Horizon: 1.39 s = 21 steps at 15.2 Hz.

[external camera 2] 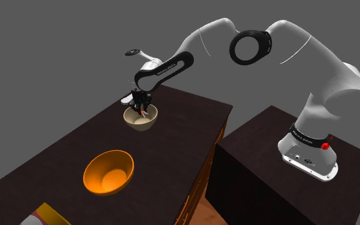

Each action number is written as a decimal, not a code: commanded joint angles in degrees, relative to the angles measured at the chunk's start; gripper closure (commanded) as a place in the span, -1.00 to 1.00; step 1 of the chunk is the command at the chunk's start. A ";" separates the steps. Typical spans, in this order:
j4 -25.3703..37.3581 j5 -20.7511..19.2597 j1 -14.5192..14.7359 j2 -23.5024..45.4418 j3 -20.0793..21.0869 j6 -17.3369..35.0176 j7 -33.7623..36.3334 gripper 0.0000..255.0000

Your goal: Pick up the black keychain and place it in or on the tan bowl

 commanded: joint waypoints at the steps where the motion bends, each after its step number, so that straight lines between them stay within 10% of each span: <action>1: -0.01 -0.01 0.00 0.01 0.00 0.04 0.00 1.00; 3: -0.01 -0.01 0.00 0.01 0.00 0.04 0.00 1.00; 4: -0.01 -0.01 0.00 0.01 0.00 0.04 0.00 -1.00; 21: -2.06 0.73 -0.54 -5.20 0.89 -3.20 -0.09 -1.00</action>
